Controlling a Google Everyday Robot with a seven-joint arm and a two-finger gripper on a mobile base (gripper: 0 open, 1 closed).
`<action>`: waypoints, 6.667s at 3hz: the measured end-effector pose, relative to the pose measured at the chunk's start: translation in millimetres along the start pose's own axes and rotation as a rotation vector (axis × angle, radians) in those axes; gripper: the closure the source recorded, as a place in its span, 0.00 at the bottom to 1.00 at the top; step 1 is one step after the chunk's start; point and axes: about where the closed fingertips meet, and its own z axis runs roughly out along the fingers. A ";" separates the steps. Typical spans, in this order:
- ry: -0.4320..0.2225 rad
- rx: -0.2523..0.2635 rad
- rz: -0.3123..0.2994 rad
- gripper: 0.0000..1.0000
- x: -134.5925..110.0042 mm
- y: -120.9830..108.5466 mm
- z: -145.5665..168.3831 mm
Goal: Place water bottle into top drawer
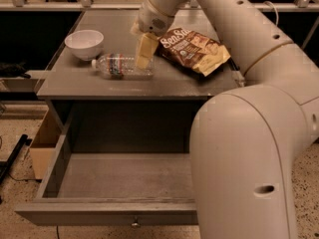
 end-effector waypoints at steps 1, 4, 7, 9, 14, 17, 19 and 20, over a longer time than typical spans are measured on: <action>-0.027 -0.022 0.024 0.00 11.8 4.9 4.9; -0.055 -0.059 0.021 0.00 6.3 3.8 23.1; -0.076 -0.063 0.033 0.00 23.8 -11.3 39.2; -0.076 -0.063 0.034 0.18 24.0 -11.5 39.5; -0.076 -0.059 0.039 1.00 26.0 -10.6 38.0; -0.093 0.013 0.117 1.00 74.7 72.5 -32.8; -0.126 0.068 0.217 1.00 128.5 157.7 -71.9; -0.102 0.114 0.280 1.00 158.9 240.4 -102.4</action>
Offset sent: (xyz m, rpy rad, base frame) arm -0.0117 -0.0227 -0.0230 0.0617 0.0945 -0.0045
